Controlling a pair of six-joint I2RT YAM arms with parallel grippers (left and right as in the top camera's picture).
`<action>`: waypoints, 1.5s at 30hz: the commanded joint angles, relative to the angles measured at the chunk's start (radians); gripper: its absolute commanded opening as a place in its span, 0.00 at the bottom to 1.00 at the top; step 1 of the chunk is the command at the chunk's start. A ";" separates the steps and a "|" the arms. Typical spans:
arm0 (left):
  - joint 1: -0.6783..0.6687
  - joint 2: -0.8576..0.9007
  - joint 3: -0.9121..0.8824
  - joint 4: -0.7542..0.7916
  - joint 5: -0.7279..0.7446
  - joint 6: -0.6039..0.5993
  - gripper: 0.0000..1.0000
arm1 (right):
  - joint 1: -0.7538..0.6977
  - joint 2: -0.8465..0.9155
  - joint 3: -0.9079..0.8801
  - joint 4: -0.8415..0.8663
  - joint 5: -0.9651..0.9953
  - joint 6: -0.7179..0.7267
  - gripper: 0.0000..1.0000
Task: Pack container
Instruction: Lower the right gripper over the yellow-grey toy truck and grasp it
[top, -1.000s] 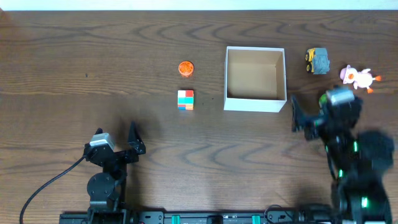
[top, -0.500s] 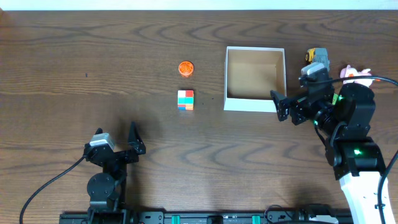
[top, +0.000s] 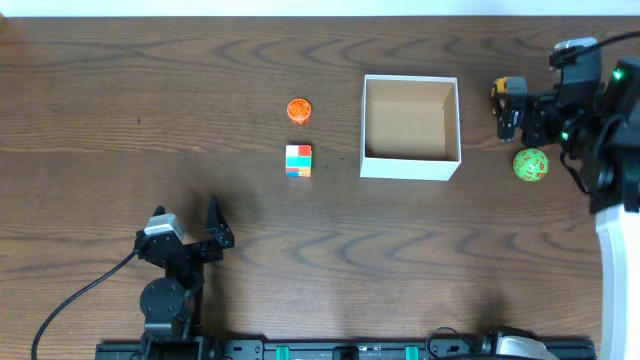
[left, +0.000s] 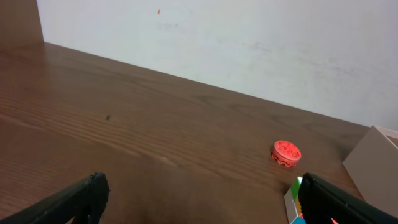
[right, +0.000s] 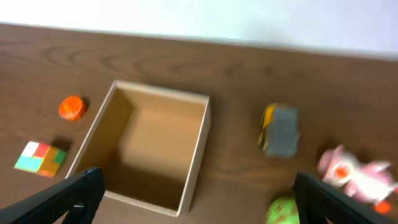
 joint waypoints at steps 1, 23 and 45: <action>0.004 -0.005 -0.021 -0.039 -0.008 0.016 0.98 | -0.005 0.041 0.008 -0.051 -0.010 0.038 0.99; 0.004 -0.005 -0.021 -0.039 -0.008 0.016 0.98 | -0.202 0.322 0.008 -0.094 0.243 0.156 0.99; 0.004 -0.005 -0.021 -0.039 -0.008 0.016 0.98 | -0.166 0.574 0.391 -0.102 0.111 -0.169 0.99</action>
